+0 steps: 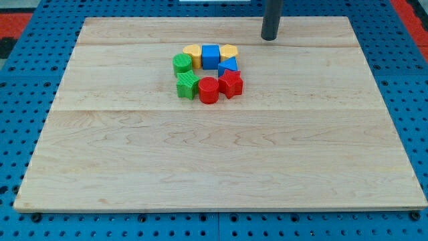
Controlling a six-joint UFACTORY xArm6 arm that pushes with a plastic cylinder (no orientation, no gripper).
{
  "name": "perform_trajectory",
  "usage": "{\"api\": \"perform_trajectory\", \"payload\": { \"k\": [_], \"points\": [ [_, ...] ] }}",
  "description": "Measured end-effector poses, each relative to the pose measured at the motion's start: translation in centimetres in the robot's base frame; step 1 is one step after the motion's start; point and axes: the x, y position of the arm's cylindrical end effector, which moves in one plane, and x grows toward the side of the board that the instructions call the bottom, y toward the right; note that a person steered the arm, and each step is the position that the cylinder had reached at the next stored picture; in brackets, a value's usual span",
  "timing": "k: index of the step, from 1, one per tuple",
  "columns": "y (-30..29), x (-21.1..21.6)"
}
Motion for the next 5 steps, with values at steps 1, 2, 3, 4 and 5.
{"api": "perform_trajectory", "payload": {
  "k": [1,2,3,4,5],
  "points": [
    [-0.05,0.15],
    [-0.41,0.20],
    [-0.41,-0.17],
    [-0.31,-0.55],
    [-0.05,-0.55]
  ]
}}
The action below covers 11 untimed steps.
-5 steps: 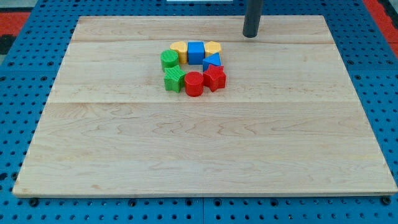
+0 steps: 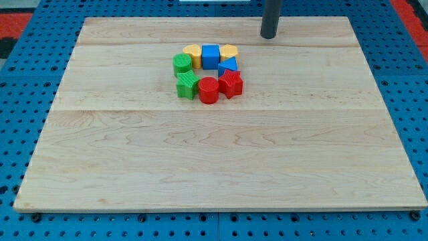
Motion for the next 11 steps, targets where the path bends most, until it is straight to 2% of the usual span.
{"api": "perform_trajectory", "payload": {
  "k": [3,8,10,11],
  "points": [
    [0.5,-2.2],
    [3.7,-1.7],
    [5.6,5.5],
    [5.1,6.0]
  ]
}}
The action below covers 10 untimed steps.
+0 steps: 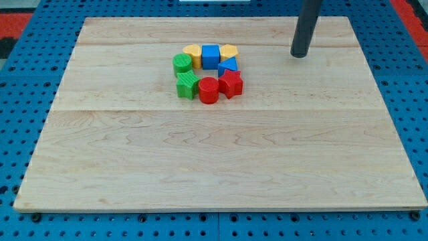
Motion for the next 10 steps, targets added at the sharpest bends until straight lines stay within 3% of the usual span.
{"api": "perform_trajectory", "payload": {
  "k": [2,4,5,6,9,10],
  "points": [
    [-1.0,2.1],
    [-2.0,-3.4],
    [-4.3,-3.4],
    [-6.5,-6.0],
    [-7.4,-8.5],
    [-10.3,-6.0]
  ]
}}
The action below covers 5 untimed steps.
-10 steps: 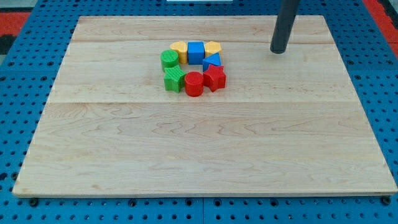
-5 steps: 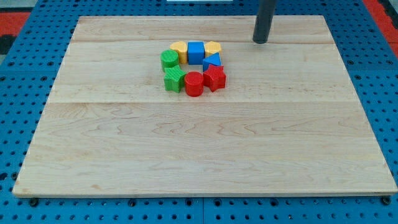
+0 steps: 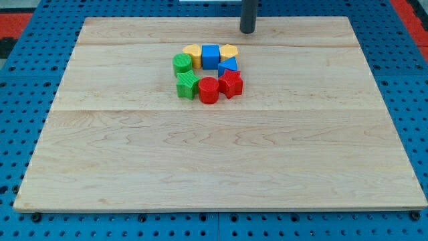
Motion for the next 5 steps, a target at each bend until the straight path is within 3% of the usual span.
{"api": "perform_trajectory", "payload": {
  "k": [1,4,5],
  "points": [
    [-2.1,6.1],
    [-1.2,18.0],
    [-3.6,19.0]
  ]
}}
